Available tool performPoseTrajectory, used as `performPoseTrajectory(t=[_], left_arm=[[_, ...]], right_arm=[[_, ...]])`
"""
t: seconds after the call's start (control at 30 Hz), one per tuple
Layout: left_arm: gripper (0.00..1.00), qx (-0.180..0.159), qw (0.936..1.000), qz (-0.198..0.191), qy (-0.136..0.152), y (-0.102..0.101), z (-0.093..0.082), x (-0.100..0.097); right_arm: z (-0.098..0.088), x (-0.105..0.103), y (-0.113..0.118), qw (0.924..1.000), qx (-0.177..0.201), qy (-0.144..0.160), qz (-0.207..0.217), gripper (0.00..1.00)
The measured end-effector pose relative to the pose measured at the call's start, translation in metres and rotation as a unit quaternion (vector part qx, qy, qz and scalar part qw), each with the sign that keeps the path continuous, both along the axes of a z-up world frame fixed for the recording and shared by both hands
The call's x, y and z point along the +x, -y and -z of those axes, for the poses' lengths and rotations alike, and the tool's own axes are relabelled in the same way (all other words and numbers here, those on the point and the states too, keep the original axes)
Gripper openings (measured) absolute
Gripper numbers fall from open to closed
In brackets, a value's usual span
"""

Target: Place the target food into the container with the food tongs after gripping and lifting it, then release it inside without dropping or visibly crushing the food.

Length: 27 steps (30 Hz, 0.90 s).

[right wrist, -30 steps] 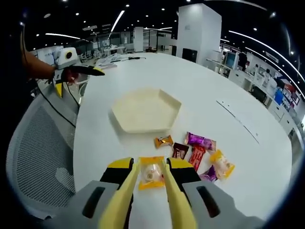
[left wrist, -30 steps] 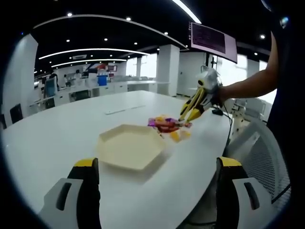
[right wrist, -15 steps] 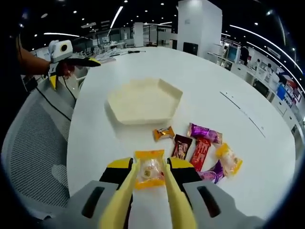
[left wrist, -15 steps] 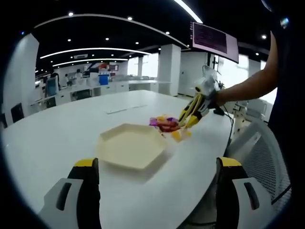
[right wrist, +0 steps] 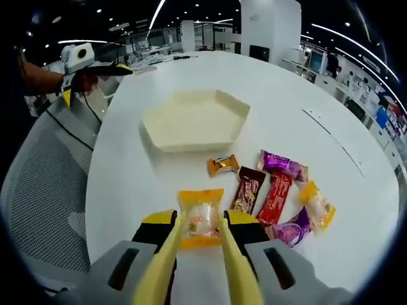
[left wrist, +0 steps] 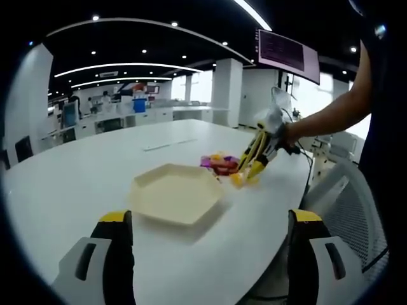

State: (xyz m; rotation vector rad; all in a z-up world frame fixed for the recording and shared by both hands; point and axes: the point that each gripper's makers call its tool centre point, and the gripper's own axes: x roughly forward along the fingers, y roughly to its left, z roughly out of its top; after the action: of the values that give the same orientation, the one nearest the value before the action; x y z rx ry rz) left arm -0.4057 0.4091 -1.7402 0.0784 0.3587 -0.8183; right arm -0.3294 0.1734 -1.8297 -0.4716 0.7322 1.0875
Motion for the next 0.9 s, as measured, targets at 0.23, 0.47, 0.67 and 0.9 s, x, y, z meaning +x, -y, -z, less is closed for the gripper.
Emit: performPoseTrajectory(t=[0.23, 0.47, 0.67, 0.9], left_arm=[[0.98, 0.0, 1.0, 0.001, -0.001, 0.0, 0.001, 0.0], [0.97, 0.0, 1.0, -0.001, -0.001, -0.001, 0.0, 0.001], [0.96, -0.003, 1.0, -0.004, 0.0, -0.001, -0.001, 0.001], [0.96, -0.004, 1.0, -0.003, 0.001, -0.001, -0.002, 0.001]], right_arm=[[0.008, -0.001, -0.006, 0.9996, -0.024, 0.003, -0.012, 0.29], [0.005, 0.0, -0.01, 0.9994, -0.036, 0.0, 0.004, 0.21], [-0.002, 0.006, -0.005, 0.9991, -0.02, -0.011, 0.035, 0.19], [-0.024, 0.011, -0.001, 0.9988, 0.003, -0.016, 0.045, 0.18]])
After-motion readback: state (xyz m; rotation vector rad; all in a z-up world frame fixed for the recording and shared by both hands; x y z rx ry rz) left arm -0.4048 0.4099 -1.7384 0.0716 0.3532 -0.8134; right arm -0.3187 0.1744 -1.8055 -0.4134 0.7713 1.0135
